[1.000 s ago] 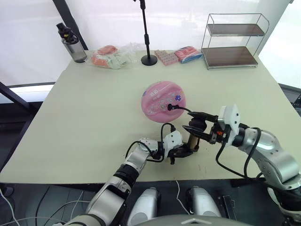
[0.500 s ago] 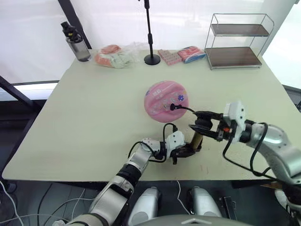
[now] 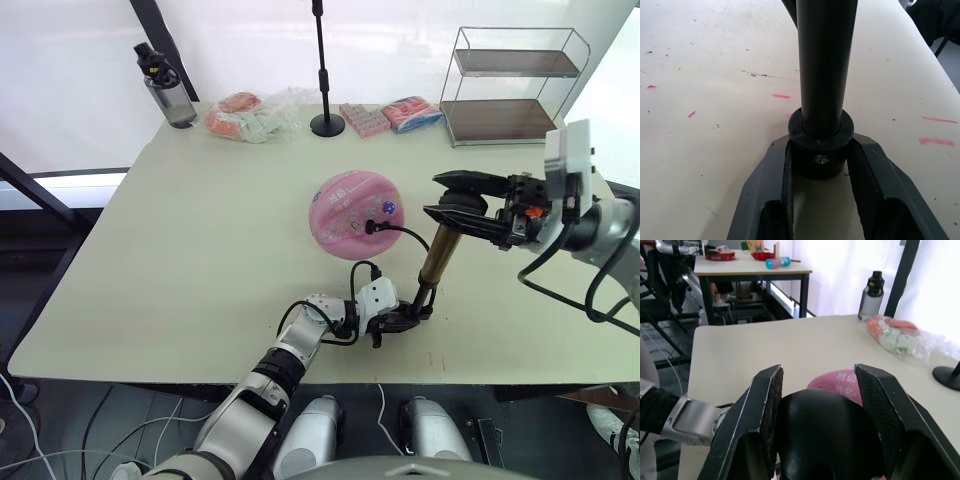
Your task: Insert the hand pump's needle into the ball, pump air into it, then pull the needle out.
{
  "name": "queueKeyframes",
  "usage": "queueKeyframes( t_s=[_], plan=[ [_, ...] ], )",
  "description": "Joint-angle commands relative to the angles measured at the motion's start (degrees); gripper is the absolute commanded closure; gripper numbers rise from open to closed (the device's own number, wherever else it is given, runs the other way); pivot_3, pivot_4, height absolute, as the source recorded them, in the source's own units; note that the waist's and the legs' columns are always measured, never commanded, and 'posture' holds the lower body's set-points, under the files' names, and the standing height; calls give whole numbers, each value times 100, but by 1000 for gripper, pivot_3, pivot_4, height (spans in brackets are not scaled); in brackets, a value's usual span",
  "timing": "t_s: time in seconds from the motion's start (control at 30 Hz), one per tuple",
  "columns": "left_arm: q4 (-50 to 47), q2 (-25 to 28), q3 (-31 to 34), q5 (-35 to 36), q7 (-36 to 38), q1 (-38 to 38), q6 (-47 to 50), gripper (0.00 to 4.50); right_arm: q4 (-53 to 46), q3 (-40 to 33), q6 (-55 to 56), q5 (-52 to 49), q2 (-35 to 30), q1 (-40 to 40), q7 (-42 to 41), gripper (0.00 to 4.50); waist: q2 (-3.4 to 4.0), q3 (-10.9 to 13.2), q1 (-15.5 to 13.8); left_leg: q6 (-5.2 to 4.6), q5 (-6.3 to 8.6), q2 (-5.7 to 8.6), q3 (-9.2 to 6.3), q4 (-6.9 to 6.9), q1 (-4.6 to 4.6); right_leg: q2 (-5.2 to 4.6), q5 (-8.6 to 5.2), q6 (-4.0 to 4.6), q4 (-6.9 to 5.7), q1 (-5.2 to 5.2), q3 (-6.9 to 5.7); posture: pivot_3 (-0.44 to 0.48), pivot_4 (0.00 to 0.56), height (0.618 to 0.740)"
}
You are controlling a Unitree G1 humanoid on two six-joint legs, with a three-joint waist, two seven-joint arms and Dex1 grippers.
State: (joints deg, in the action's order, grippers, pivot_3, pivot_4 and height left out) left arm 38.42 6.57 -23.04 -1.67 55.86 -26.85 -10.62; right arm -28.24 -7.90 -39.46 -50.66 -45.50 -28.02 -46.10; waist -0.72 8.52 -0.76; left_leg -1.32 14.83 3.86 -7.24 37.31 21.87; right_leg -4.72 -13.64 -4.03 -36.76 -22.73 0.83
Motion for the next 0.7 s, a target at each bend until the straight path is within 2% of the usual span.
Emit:
queueKeyframes(
  t_s=[0.03, 0.33, 0.5, 0.7],
  plan=[
    [359, 38, -75, -247, -167, 93, 59, 3433, -63, -563, 17, -242, -239, -410, 16, 2643, 1, 0, -1, 0, 0, 0, 0, 0, 0, 0, 0, 0, 0, 0, 0, 0, 150, 740],
    [437, -30, -96, -268, -174, 48, -44, 3433, 128, -742, -170, -520, -627, -854, -39, 2643, 1, 2, -3, -1, 1, 1, 1, 0, 5, -4, 0, 0, 2, -2, -4, 0, 150, 740],
    [525, -73, -107, -258, -135, 1, -85, 3433, 186, -809, -352, -714, -709, -1177, 41, 2643, 1, 5, -3, -2, 0, 2, 7, 2, 41, -7, 2, 1, -5, -45, 0, 0, 150, 740],
    [717, -162, -114, -284, -173, -85, -322, 3433, -32, -730, -375, -595, -736, -846, -6, 2643, 2, 5, -8, 5, -3, 2, 13, 5, 83, -11, 4, 4, -14, -92, 3, 0, 150, 740]
  ],
)
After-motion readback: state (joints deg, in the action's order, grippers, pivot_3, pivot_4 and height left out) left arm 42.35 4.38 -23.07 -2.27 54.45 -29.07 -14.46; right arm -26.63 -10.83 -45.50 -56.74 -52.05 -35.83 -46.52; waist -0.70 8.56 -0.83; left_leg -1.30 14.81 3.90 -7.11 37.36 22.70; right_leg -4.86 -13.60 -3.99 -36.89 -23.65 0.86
